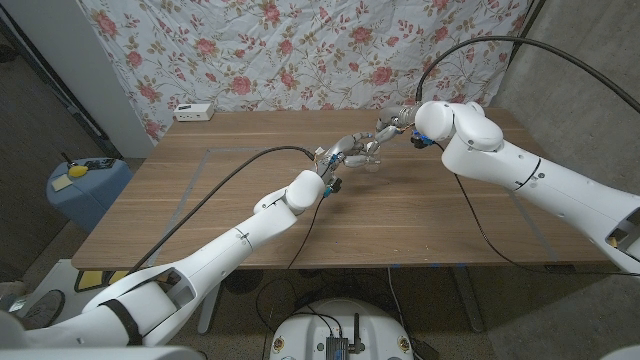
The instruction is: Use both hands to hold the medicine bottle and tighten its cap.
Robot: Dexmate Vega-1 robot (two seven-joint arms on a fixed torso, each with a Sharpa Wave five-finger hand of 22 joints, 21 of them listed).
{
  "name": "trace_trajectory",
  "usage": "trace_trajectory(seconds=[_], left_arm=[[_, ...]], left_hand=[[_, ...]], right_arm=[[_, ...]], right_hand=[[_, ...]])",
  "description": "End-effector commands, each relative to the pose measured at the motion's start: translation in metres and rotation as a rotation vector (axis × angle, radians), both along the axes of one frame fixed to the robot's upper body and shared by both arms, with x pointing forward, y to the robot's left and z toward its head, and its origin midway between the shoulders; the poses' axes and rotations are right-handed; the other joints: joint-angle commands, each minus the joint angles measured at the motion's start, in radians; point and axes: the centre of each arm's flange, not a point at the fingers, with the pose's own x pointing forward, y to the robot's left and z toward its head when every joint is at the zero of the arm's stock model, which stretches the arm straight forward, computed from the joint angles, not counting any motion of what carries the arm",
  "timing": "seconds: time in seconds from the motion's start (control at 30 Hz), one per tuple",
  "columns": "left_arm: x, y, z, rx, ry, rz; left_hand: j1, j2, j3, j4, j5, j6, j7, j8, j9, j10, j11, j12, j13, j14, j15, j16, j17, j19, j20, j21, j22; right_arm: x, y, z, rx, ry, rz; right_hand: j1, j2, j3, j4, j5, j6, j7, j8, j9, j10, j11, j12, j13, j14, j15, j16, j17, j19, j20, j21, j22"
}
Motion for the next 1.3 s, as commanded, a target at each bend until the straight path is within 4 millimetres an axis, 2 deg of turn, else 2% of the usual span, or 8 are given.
trace_trajectory(seconds=[0.03, 0.3, 0.57, 0.93, 1.3], left_arm=[[0.0003, -0.0013, -0.0013, -0.003, 0.002, -0.002], [-0.0003, -0.0013, -0.0011, -0.003, 0.003, -0.003], [-0.0007, -0.0003, -0.0004, -0.001, 0.001, -0.005], [-0.0001, 0.0005, -0.0005, -0.004, 0.001, -0.007], [0.0006, 0.0017, -0.0011, -0.007, 0.003, -0.004]], left_hand=[[-0.005, 0.012, 0.036, 0.037, 0.004, 0.001, -0.005, -0.001, 0.002, 0.112, -0.112, 0.006, 0.002, 0.000, -0.051, 0.005, 0.004, 0.000, 0.002, 0.003, 0.002], [-0.006, 0.013, 0.037, 0.036, 0.004, 0.001, -0.006, -0.001, 0.002, 0.112, -0.114, 0.006, 0.002, 0.000, -0.048, 0.005, 0.004, -0.001, 0.002, 0.003, 0.002], [-0.006, 0.013, 0.037, 0.036, 0.004, 0.000, -0.008, -0.002, 0.002, 0.113, -0.114, 0.006, 0.002, 0.000, -0.051, 0.005, 0.004, -0.001, 0.002, 0.003, 0.002], [-0.006, 0.013, 0.038, 0.035, 0.004, 0.001, -0.009, -0.001, 0.002, 0.111, -0.112, 0.006, 0.002, -0.002, -0.050, 0.004, 0.004, -0.002, 0.002, 0.003, 0.002], [-0.005, 0.013, 0.039, 0.034, 0.004, -0.001, -0.009, -0.002, 0.002, 0.110, -0.113, 0.005, 0.002, -0.003, -0.050, 0.004, 0.004, -0.003, 0.001, 0.002, 0.002]], right_arm=[[0.0010, -0.0006, -0.0033, -0.003, -0.013, -0.018], [0.0010, 0.0013, -0.0063, -0.020, -0.035, -0.036], [0.0005, 0.0036, -0.0096, -0.044, -0.054, -0.066], [-0.0013, 0.0051, -0.0107, -0.025, -0.082, -0.064], [0.0003, 0.0070, -0.0131, 0.001, -0.111, -0.072]], right_hand=[[-0.006, 0.009, 0.006, 0.010, -0.001, 0.047, -0.015, 0.012, 0.000, 0.023, -0.003, 0.008, 0.002, 0.018, -0.009, 0.007, 0.006, 0.018, -0.006, 0.010, 0.001], [-0.039, 0.012, -0.001, 0.026, -0.003, 0.104, -0.029, 0.027, -0.008, 0.059, -0.011, 0.012, 0.002, 0.047, -0.018, 0.016, 0.010, 0.042, -0.011, 0.013, 0.002], [-0.073, 0.015, -0.011, 0.040, -0.005, 0.147, -0.028, 0.038, -0.014, 0.078, -0.014, 0.012, 0.001, 0.061, -0.030, 0.020, 0.013, 0.053, -0.017, 0.013, 0.002], [-0.123, 0.013, -0.029, 0.051, -0.005, 0.243, -0.026, 0.061, -0.026, 0.137, -0.025, 0.018, 0.000, 0.105, -0.051, 0.030, 0.014, 0.090, -0.029, 0.018, 0.004], [-0.157, 0.017, -0.041, 0.058, -0.006, 0.304, -0.034, 0.073, -0.033, 0.183, -0.026, 0.023, -0.002, 0.139, -0.066, 0.039, 0.015, 0.113, -0.036, 0.020, 0.004]])
